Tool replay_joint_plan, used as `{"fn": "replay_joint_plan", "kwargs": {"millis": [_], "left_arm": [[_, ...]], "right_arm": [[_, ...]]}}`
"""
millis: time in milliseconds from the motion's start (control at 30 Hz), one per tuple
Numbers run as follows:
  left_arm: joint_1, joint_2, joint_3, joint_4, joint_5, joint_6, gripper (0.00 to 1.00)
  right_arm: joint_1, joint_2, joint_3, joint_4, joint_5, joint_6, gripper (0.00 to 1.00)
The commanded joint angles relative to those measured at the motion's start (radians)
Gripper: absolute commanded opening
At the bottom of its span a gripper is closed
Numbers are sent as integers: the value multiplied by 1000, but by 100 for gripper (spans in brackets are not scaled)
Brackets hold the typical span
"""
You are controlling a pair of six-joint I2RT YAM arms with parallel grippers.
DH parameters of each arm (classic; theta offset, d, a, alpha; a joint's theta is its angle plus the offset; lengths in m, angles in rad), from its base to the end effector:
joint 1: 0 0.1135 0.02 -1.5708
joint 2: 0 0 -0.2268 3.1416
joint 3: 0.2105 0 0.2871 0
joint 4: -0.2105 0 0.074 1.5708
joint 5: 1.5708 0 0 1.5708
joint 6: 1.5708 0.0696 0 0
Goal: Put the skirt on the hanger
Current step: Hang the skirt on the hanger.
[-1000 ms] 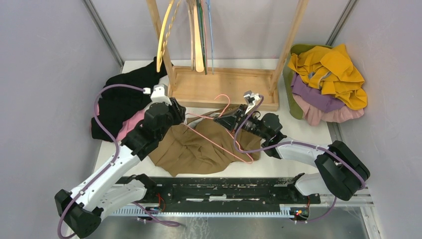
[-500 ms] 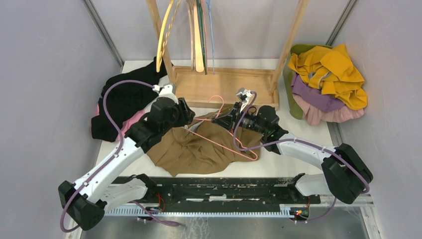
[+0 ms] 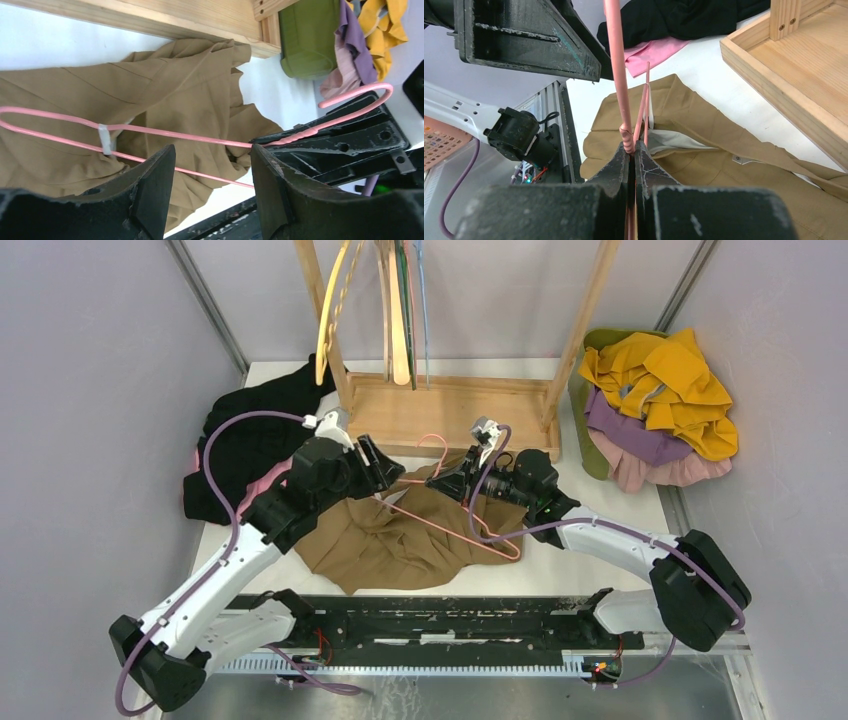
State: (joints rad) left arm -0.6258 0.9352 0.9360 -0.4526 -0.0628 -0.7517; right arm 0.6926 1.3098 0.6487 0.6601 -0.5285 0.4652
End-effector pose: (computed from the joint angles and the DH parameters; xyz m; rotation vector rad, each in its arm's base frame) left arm 0.2418 -0.1693 0.2936 -0.1747 2.1102 -0.7913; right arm 0.2500 0.2531 0.2075 -0.6393 1.6114 1.2937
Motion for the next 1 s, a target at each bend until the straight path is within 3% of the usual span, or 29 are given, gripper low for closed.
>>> {"fn": "replay_joint_plan", "kwargs": {"millis": [0,367,700,833,967], "left_arm": [[-4,26,7,59,69,-145,65],[-3,60,-102,173,70,-298,72],[-6,122,-116,258,21,-373,68],[-15,93,-116,273,-9,-336,61],[-15,58,-108,228,-11,-226,64]], "right_arm": [[7,1,38,56,15,-12,1],[17,17,45,101,16,7,1],[42,46,49,119,33,0,1],[47,66,54,119,37,3,1],[48,73,62,109,26,9,1]]}}
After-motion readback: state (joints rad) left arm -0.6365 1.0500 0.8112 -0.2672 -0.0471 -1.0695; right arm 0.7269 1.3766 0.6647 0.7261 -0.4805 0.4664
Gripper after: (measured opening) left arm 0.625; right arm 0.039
